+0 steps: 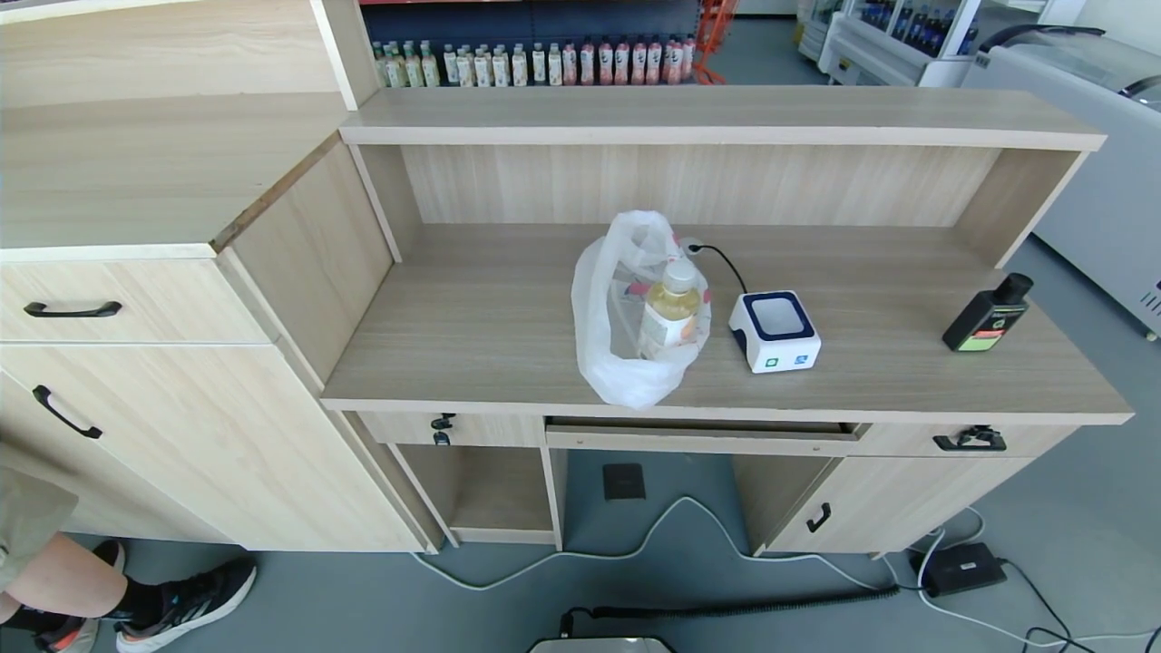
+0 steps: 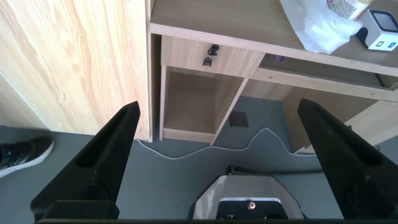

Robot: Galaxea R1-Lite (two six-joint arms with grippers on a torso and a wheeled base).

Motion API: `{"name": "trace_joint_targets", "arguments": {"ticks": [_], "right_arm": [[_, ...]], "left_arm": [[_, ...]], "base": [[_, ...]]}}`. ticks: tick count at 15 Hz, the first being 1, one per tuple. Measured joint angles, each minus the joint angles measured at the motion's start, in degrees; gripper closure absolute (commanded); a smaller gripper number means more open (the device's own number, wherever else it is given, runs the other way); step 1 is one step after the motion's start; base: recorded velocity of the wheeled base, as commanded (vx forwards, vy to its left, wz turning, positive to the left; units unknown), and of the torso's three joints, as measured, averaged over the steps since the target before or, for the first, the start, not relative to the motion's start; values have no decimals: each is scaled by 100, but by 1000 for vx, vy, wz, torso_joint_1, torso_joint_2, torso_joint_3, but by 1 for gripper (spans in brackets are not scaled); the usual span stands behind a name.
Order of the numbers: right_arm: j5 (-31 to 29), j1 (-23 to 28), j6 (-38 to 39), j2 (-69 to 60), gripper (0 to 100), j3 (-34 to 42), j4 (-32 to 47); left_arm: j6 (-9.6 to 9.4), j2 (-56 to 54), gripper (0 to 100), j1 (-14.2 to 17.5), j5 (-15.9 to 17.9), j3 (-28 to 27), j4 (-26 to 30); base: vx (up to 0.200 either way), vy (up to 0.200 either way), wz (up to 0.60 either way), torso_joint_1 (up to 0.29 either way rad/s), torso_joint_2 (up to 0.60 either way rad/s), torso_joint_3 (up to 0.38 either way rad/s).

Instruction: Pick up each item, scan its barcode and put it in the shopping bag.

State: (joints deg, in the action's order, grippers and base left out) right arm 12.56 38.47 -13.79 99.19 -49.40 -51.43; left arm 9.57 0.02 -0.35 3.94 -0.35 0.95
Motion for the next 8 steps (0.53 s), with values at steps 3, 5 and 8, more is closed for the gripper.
{"name": "trace_joint_targets", "arguments": {"ticks": [3,5,8], "right_arm": [[-20,17,-255,-9,0,9,4],[-29,39,-307,11,0,-7,-16],[-46,52,-395,107,0,-148,-18]], "left_arm": [[-7,0,0,0,0,0,0],[-21,0,0,-2,0,0,5],[-16,0,0,-2,2,0,0]], "base": [[0,-200,0,-4,4,1],[0,-200,0,7,2,-2],[0,-200,0,1,2,4]]}}
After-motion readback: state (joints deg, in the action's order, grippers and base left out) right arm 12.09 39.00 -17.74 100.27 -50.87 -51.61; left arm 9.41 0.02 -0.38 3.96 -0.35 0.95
